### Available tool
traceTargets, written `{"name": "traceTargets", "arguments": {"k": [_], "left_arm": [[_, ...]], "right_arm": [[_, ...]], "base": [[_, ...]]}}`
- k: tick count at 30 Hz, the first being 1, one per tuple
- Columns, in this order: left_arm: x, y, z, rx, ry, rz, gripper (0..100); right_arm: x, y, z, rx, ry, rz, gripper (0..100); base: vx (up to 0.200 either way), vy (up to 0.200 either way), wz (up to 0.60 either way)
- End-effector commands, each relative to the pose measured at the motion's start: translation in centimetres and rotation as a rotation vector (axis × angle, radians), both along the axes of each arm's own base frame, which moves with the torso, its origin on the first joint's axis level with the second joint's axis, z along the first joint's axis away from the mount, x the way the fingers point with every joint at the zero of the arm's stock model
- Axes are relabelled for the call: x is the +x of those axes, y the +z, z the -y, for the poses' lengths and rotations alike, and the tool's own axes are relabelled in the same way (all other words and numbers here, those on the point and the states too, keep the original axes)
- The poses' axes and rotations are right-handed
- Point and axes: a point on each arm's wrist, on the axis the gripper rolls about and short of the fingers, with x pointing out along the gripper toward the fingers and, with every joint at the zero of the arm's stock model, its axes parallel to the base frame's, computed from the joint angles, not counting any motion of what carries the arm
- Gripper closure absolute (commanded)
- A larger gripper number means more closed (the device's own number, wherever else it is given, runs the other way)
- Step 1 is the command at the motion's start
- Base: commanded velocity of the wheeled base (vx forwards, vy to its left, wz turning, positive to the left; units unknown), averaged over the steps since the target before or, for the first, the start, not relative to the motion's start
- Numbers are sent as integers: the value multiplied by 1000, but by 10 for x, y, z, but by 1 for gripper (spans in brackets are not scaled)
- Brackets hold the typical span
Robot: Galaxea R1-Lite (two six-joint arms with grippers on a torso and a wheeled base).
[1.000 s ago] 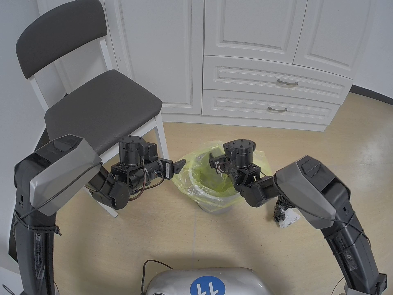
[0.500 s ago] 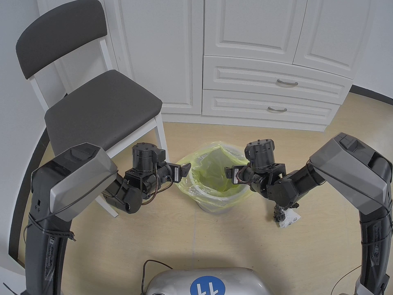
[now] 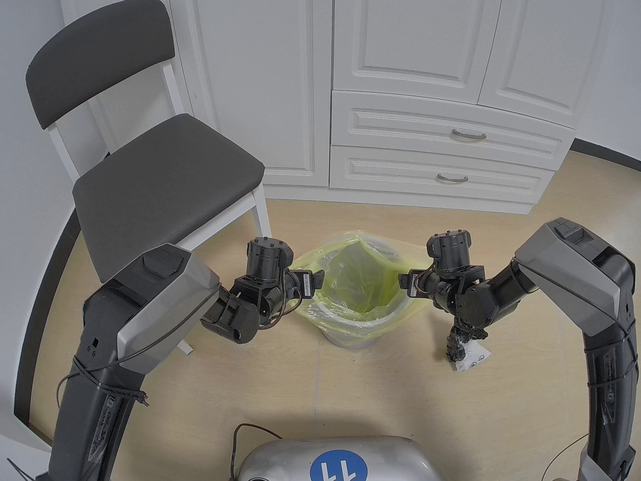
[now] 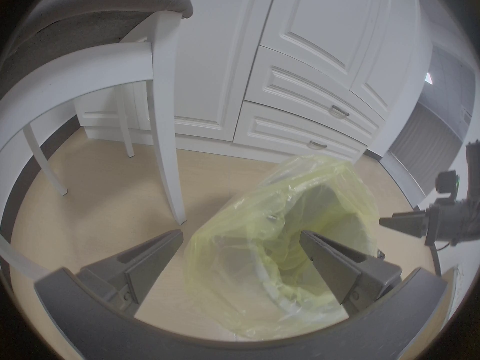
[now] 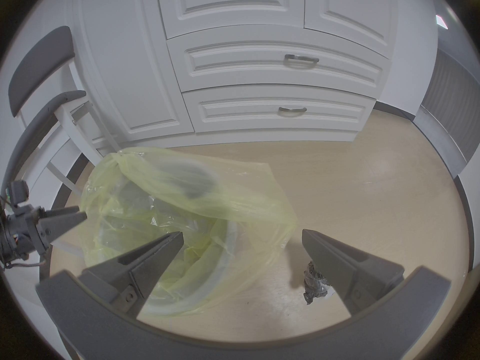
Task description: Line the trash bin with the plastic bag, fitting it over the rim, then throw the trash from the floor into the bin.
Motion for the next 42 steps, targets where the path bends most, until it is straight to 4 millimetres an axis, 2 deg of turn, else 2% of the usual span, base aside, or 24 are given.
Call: {"name": "traceTargets", "arguments": {"k": [1, 8, 11, 19, 23, 32, 36, 37, 42], "left_arm": [[11, -8, 2, -20, 44, 8, 0], [18, -4, -3, -38, 65, 30, 0], [25, -5, -4, -49, 76, 47, 0], [40, -1, -1, -134, 144, 102, 0], [48, -5, -3, -137, 180, 123, 0], [53, -6, -1, -156, 181, 150, 0], [53, 4, -1, -189, 193, 200, 0], [52, 14, 0, -199, 204, 234, 0], [43, 31, -1, -203, 206, 243, 0]], "right_arm": [[12, -22, 2, -5, -13, -19, 0], [19, -33, 0, 5, -21, -15, 0], [34, -36, 1, 49, -61, 29, 0], [51, -26, 6, 139, -107, 118, 0], [59, -24, 10, 162, -123, 159, 0], [76, -40, 8, 201, -142, 259, 0], [86, -49, 6, 214, -162, 308, 0], [93, -48, 6, 242, -186, 351, 0], [98, -40, 3, 315, -209, 399, 0]], "base": [[0, 0, 0], [0, 0, 0], [0, 0, 0], [0, 0, 0], [0, 0, 0], [0, 0, 0], [0, 0, 0], [0, 0, 0], [0, 0, 0]]}}
